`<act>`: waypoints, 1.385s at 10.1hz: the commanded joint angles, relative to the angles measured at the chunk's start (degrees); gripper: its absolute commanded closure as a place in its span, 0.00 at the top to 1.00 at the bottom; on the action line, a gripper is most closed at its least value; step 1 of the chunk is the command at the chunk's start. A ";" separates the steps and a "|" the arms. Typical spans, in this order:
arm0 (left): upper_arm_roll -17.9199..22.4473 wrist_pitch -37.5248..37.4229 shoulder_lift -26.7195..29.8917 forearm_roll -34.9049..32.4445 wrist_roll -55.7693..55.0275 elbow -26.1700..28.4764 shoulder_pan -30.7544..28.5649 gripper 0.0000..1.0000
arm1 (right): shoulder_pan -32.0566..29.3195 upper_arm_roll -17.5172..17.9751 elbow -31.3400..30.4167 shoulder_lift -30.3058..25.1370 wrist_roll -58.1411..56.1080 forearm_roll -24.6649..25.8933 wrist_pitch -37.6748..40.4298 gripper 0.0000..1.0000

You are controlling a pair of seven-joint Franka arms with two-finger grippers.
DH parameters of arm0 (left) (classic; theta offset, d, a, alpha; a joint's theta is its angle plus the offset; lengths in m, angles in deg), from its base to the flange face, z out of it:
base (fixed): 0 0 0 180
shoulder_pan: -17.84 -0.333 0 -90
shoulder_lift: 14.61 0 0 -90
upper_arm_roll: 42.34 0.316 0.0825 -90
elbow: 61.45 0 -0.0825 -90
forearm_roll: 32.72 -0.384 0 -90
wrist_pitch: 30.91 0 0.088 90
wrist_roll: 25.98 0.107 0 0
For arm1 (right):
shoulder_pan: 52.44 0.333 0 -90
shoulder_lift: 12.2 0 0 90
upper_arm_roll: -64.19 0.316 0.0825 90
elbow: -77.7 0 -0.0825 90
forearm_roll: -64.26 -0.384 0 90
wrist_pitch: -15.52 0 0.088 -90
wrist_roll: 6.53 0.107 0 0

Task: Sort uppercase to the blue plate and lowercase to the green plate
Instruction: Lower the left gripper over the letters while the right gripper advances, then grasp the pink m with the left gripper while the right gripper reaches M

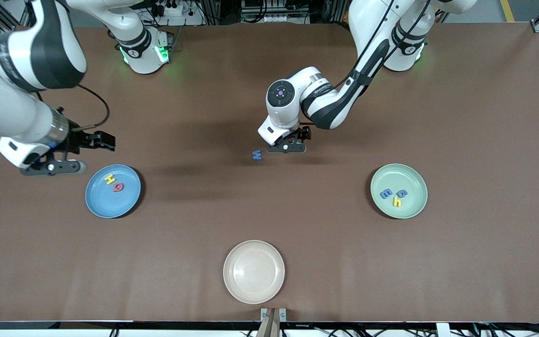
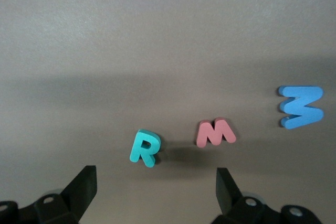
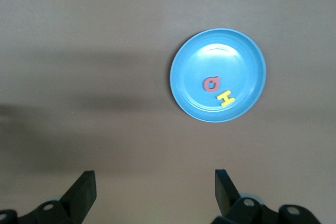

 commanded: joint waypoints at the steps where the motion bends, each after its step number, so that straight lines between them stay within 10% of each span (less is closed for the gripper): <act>1: 0.39 1.08 -2.32 -1.36 -4.97 -0.73 1.94 1.00 | 5.13 -0.21 0.17 4.09 0.73 -0.26 -2.36 1.00; 7: 0.74 6.97 -5.75 -1.27 -7.98 -3.01 2.21 1.00 | 15.78 -0.21 0.26 11.31 12.23 -3.25 -9.66 1.00; 11: 1.00 7.24 -7.34 -1.36 -9.91 -5.13 2.30 1.00 | 16.49 -0.21 0.52 12.72 13.21 -3.60 -10.46 0.72; 14: 1.09 8.82 -8.39 -1.36 -10.09 -5.22 2.74 1.00 | 18.15 -0.21 0.61 13.95 16.02 -4.82 -12.73 0.70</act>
